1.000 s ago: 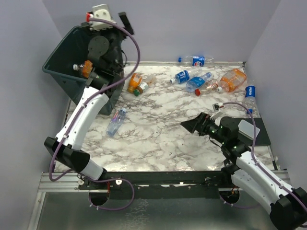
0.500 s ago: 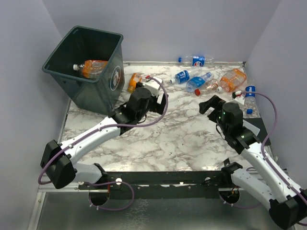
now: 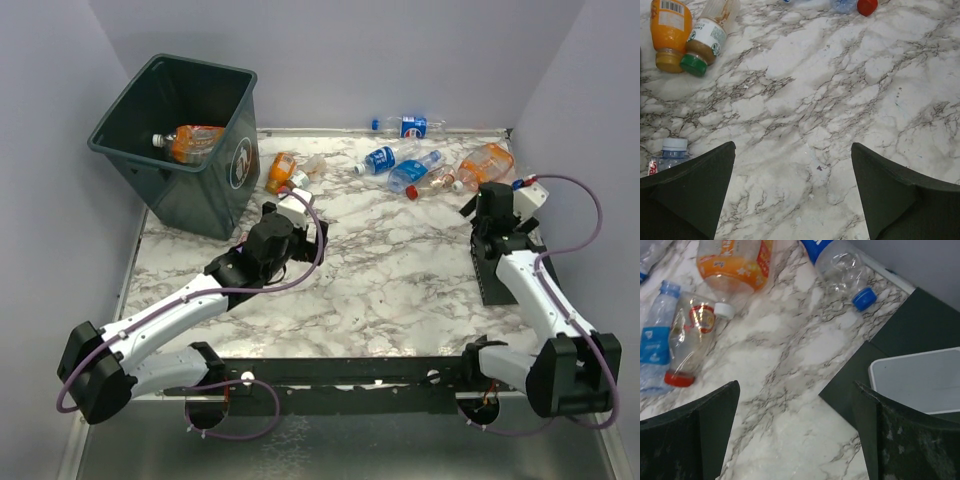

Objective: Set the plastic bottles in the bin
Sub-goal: Move the plastic bottle to the center of the board.

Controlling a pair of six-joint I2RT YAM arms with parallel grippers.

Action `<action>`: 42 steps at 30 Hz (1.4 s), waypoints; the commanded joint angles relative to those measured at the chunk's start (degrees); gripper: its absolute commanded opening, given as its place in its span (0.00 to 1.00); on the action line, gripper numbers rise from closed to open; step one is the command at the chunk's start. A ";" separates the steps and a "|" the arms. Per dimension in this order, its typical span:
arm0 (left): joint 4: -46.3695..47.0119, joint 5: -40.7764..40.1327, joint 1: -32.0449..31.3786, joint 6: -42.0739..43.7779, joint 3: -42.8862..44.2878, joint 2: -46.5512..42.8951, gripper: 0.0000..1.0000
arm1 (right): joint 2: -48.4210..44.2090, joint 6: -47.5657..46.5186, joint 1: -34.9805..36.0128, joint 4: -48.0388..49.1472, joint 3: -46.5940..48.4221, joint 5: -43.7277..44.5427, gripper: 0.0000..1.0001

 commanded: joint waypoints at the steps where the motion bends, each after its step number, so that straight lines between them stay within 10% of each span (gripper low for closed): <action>1: 1.97 2.36 -0.08 -3.22 -0.57 -0.87 0.99 | 4.91 -4.91 -6.52 8.23 2.57 4.00 0.95; 15: 2.42 3.37 -0.42 -3.20 -0.97 -1.59 0.99 | 20.69 -13.69 -23.10 16.58 8.11 -9.56 0.98; 42: 2.57 5.81 -1.64 -3.90 -0.65 5.45 0.99 | 35.90 -19.94 -25.57 18.27 13.22 -14.00 0.95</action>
